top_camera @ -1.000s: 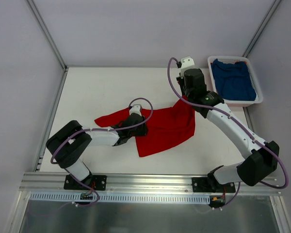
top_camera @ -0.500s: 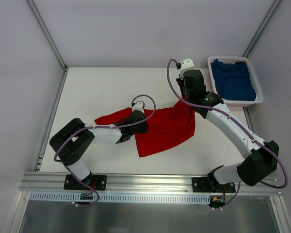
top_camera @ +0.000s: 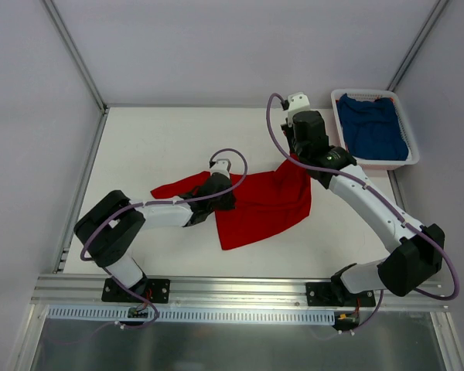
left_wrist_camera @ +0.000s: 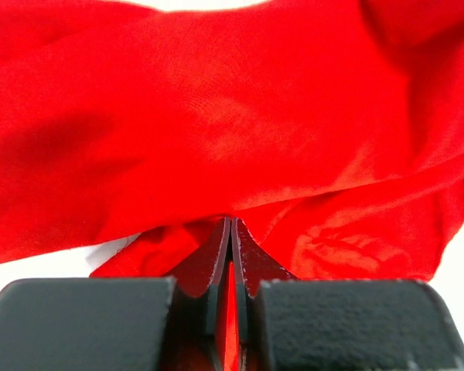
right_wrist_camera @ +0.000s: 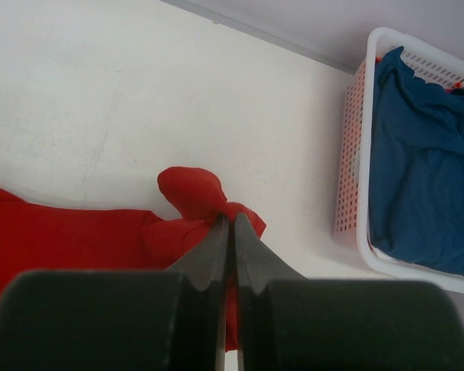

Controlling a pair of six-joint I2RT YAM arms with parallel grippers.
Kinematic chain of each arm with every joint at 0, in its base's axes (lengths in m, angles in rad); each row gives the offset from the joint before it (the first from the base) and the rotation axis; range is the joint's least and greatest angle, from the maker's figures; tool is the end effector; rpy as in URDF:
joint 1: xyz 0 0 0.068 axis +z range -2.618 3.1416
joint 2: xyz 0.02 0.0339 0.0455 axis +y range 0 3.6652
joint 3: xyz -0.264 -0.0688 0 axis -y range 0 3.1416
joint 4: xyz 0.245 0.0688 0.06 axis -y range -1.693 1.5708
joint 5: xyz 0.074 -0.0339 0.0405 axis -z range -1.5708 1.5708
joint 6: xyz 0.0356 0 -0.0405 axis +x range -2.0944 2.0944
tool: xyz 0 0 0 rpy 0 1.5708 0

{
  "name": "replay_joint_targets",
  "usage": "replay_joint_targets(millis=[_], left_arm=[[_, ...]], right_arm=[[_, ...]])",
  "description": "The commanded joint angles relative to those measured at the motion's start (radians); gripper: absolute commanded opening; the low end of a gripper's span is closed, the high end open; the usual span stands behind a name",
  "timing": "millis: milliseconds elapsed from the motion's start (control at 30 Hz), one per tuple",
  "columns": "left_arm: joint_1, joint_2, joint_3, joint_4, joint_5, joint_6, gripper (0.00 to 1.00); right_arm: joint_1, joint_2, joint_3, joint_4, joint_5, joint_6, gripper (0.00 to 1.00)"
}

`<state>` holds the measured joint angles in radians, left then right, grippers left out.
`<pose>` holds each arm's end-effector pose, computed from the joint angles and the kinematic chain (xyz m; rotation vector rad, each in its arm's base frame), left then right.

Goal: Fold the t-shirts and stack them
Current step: Flatten out the tshirt

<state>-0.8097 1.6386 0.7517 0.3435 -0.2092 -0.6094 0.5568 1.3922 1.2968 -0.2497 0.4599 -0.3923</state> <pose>0.2346 -0.2355 0.1686 0.0887 2.1631 -0.6223 0.2820 0.1569 0.3739 -0.5797 1.8009 -0.3277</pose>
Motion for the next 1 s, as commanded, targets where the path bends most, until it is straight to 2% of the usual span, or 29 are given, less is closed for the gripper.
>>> replay_joint_targets(millis=[0,267,567,733,967], left_arm=[[0.007,-0.104,0.072,-0.037,-0.022,0.051,0.0],[0.01,-0.311,0.199,-0.187,-0.114,0.177,0.0],[0.01,-0.708,0.316,-0.314,-0.226,0.33,0.0],[0.01,-0.939,0.325,-0.37,-0.355,0.421,0.0],[0.01,-1.174,0.291,-0.39,-0.577,0.526,0.0]], right_arm=[[-0.011,-0.044,0.012,0.036,0.019,0.015,0.0],[-0.011,-0.102,0.064,0.007,0.034,0.001,0.0],[-0.009,-0.295,0.124,-0.028,0.06,-0.02,0.0],[-0.009,-0.456,0.125,0.004,0.117,-0.048,0.0],[-0.011,-0.607,0.084,0.085,0.265,-0.103,0.0]])
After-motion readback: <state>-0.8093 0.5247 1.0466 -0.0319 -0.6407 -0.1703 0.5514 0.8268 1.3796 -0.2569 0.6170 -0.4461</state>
